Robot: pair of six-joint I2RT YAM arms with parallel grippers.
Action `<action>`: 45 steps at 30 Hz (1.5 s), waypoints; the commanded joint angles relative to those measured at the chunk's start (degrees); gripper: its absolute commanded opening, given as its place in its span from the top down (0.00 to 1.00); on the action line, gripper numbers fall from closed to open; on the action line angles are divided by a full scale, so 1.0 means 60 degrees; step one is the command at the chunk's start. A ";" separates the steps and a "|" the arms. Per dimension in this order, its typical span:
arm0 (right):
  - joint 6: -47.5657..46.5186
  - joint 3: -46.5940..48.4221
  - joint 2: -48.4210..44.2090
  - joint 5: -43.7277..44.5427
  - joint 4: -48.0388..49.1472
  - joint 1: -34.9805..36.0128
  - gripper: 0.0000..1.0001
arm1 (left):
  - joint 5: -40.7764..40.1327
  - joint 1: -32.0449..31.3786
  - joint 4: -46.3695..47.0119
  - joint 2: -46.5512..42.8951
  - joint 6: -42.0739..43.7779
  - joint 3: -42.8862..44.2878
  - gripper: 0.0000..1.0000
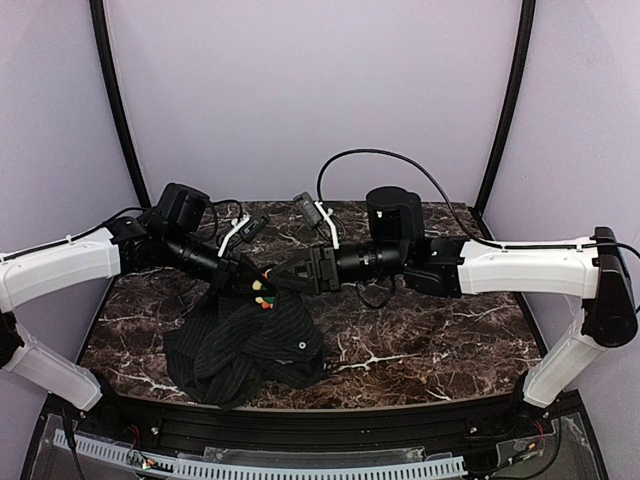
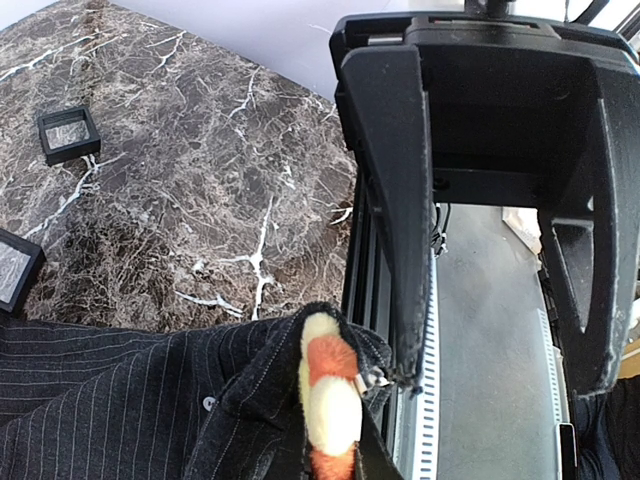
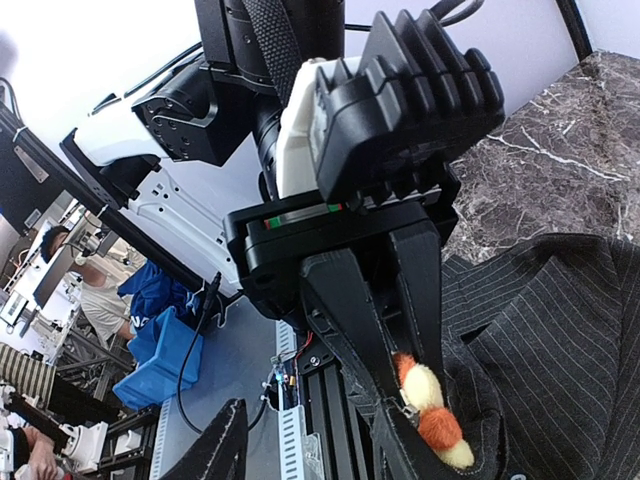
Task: Remove the brooch from the garment
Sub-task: Open the brooch with the crumpled clothing, then remove the brooch from the crumpled clothing.
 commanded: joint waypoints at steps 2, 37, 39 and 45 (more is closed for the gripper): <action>0.0091 0.0362 0.0327 -0.0084 0.0278 0.0093 0.58 | 0.0122 0.0026 0.0221 -0.0235 -0.0019 -0.0103 0.99; -0.1171 -0.0889 -0.1023 0.3213 -0.0937 0.0873 0.15 | 0.0055 0.0325 0.0335 -0.0537 -0.0123 -0.0115 0.99; -0.1123 -0.1060 -0.0861 0.3486 -0.0946 0.1025 0.16 | 0.0025 0.0364 0.0351 -0.0539 -0.0127 -0.0121 0.99; -0.0972 -0.1522 -0.0580 0.3970 -0.0737 0.1293 0.21 | 0.0005 0.0423 0.0413 -0.0474 -0.0123 -0.0123 0.99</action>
